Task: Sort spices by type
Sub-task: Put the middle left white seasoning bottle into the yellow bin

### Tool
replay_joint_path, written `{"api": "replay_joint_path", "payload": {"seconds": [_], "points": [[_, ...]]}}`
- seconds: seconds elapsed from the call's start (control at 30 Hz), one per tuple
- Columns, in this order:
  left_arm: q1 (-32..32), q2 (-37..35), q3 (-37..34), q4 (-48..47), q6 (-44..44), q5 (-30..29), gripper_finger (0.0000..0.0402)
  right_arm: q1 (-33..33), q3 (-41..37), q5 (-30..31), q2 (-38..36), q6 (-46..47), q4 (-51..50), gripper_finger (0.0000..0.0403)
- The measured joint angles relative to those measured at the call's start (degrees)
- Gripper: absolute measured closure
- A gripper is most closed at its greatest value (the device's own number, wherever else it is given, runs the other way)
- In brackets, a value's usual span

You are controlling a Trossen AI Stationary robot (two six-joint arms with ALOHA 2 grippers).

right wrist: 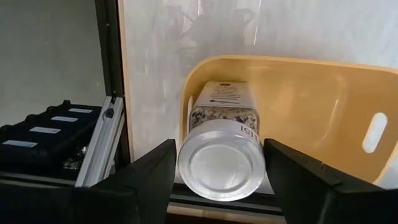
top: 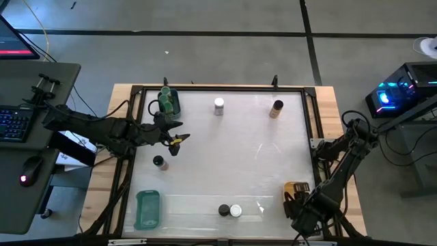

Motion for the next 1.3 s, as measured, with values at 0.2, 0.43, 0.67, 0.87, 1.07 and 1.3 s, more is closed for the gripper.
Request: {"api": "replay_joint_path", "payload": {"seconds": [0.2,0.43,0.67,0.87,1.07,1.3], "points": [[0.0,0.0,0.0,-0.02,0.5,-0.02,0.0124,-0.05,0.0,-0.05,-0.67,1.22,0.2,0.0167],[0.0,0.0,0.0,-0.39,0.57,-0.02,0.0124,-0.07,0.04,0.27,-0.87,0.68,0.15,0.0167],[0.0,0.01,0.01,-1.63,0.57,-0.01,0.0124,-0.07,0.04,-0.32,-0.87,2.99,0.17,0.0167],[0.0,0.02,0.0,-1.7,0.57,-0.02,0.0124,-0.07,0.04,-0.38,-0.87,2.97,0.21,0.0167],[-0.01,0.0,0.0,-1.7,0.57,-0.02,0.0124,-0.07,0.04,-0.41,-0.87,2.77,0.23,0.0167],[-0.02,0.01,0.0,-1.72,0.55,-0.02,0.0124,-0.07,0.04,-0.39,-0.87,2.76,0.22,0.015]]}}
